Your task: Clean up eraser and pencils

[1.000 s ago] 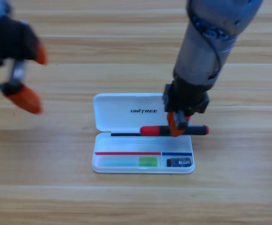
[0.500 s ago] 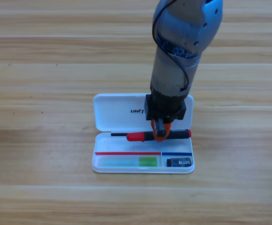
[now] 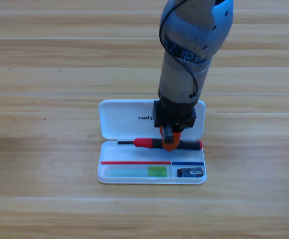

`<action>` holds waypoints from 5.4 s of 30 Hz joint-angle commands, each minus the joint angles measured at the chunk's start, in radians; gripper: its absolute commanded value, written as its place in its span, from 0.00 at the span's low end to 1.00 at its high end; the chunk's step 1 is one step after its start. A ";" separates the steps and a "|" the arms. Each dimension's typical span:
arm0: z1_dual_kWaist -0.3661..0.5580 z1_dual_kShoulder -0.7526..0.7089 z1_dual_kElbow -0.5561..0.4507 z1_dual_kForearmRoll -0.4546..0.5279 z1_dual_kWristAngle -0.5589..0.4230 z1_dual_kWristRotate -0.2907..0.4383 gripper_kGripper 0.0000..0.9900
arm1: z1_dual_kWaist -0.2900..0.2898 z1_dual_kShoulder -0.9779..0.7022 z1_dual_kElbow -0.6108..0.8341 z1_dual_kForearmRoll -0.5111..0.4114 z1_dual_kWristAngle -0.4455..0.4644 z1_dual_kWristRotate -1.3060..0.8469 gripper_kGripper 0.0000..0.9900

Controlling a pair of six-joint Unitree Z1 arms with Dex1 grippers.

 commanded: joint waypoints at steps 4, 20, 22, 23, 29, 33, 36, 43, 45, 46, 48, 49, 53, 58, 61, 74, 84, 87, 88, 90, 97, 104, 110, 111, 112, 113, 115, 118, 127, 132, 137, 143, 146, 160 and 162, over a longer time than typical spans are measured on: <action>0.022 -0.018 0.029 -0.018 -0.008 -0.001 1.00 | 0.040 0.013 0.005 0.012 0.022 0.020 0.96; 0.124 0.043 0.001 -0.147 -0.060 -0.007 0.80 | -0.002 -0.638 0.275 -0.038 0.329 0.161 0.97; 0.151 0.085 -0.031 -0.178 -0.068 0.010 0.65 | -0.003 -0.708 0.382 -0.146 0.320 0.193 0.97; 0.165 0.106 -0.041 -0.201 -0.077 0.018 0.57 | -0.003 -0.730 0.423 -0.175 0.315 0.200 0.97; 0.194 0.223 -0.056 -0.378 -0.155 0.075 0.00 | -0.003 -0.788 0.503 -0.195 0.366 0.233 0.97; 0.196 0.295 -0.042 -0.494 -0.215 0.062 0.00 | -0.003 -0.845 0.571 -0.264 0.380 0.259 0.97; 0.196 0.358 -0.068 -0.517 -0.247 0.039 0.00 | -0.002 -0.855 0.609 -0.293 0.395 0.267 0.97; 0.196 0.471 -0.073 -0.569 -0.322 0.027 0.00 | -0.003 -0.855 0.657 -0.341 0.397 0.267 0.97; 0.194 0.502 -0.067 -0.584 -0.350 0.027 0.00 | -0.003 -0.857 0.652 -0.342 0.397 0.269 0.97; 0.194 0.514 -0.064 -0.590 -0.359 0.027 0.00 | -0.003 -0.859 0.650 -0.344 0.398 0.272 0.97; 0.194 0.542 -0.062 -0.601 -0.374 0.025 0.00 | -0.003 -0.862 0.646 -0.344 0.412 0.275 0.97; 0.194 0.556 -0.064 -0.602 -0.385 0.027 0.00 | -0.002 -0.860 0.646 -0.344 0.423 0.279 0.97; 0.191 0.603 -0.068 -0.606 -0.422 0.029 0.00 | 0.000 -0.862 0.647 -0.344 0.433 0.285 0.97; 0.171 0.646 -0.059 -0.619 -0.468 0.036 0.00 | 0.001 -0.862 0.647 -0.344 0.435 0.290 0.97; 0.157 0.664 -0.053 -0.625 -0.496 0.042 0.00 | 0.001 -0.855 0.649 -0.347 0.440 0.290 0.97; 0.068 0.677 -0.039 -0.601 -0.588 0.050 0.00 | 0.007 -0.843 0.652 -0.354 0.447 0.299 0.97; 0.024 0.688 -0.047 -0.506 -0.617 0.107 0.00 | 0.010 -0.839 0.652 -0.358 0.450 0.301 0.97; 0.021 0.700 -0.050 -0.478 -0.623 0.133 0.00 | 0.010 -0.837 0.652 -0.358 0.450 0.301 0.97; 0.019 0.704 -0.050 -0.472 -0.623 0.139 0.00 | 0.010 -0.836 0.652 -0.358 0.450 0.301 0.97; 0.016 0.709 -0.050 -0.458 -0.623 0.154 0.00 | 0.010 -0.832 0.652 -0.359 0.452 0.302 0.97; 0.001 0.723 -0.047 -0.420 -0.626 0.196 0.00 | 0.013 -0.829 0.652 -0.364 0.452 0.305 0.97; -0.014 0.732 -0.041 -0.414 -0.631 0.206 0.00 | 0.015 -0.825 0.652 -0.367 0.452 0.307 0.97; -0.031 0.743 -0.033 -0.414 -0.632 0.206 0.00 | 0.017 -0.822 0.652 -0.368 0.452 0.308 0.97; -0.036 0.746 -0.030 -0.415 -0.632 0.205 0.00 | 0.017 -0.822 0.652 -0.368 0.452 0.308 0.97; -0.039 0.747 -0.028 -0.415 -0.632 0.206 0.00 | 0.017 -0.822 0.652 -0.368 0.452 0.308 0.97; -0.040 0.750 -0.027 -0.415 -0.632 0.206 0.00 | 0.017 -0.820 0.652 -0.368 0.452 0.308 0.97; -0.047 0.755 -0.021 -0.418 -0.632 0.206 0.00 | 0.017 -0.820 0.652 -0.368 0.450 0.308 0.97; -0.051 0.760 -0.011 -0.426 -0.632 0.206 0.00 | 0.017 -0.819 0.652 -0.368 0.452 0.308 0.97; -0.057 0.764 0.030 -0.451 -0.632 0.206 0.00 | 0.018 -0.813 0.652 -0.368 0.452 0.308 0.97; -0.056 0.769 0.050 -0.467 -0.632 0.206 0.00 | 0.017 -0.813 0.652 -0.370 0.452 0.308 0.97; -0.057 0.758 0.079 -0.478 -0.632 0.206 0.00 | 0.017 -0.811 0.652 -0.370 0.452 0.308 0.97; -0.057 0.757 0.105 -0.495 -0.632 0.208 0.00 | 0.017 -0.805 0.652 -0.370 0.450 0.312 0.97; -0.057 0.741 0.110 -0.492 -0.631 0.208 0.00 | 0.017 -0.802 0.650 -0.370 0.452 0.312 0.97; -0.114 0.395 -0.039 -0.144 -0.560 0.156 1.00 | 0.017 -0.797 0.650 -0.371 0.452 0.312 0.97; -0.140 0.350 -0.108 -0.055 -0.559 0.154 1.00 | 0.017 -0.797 0.650 -0.371 0.450 0.312 0.97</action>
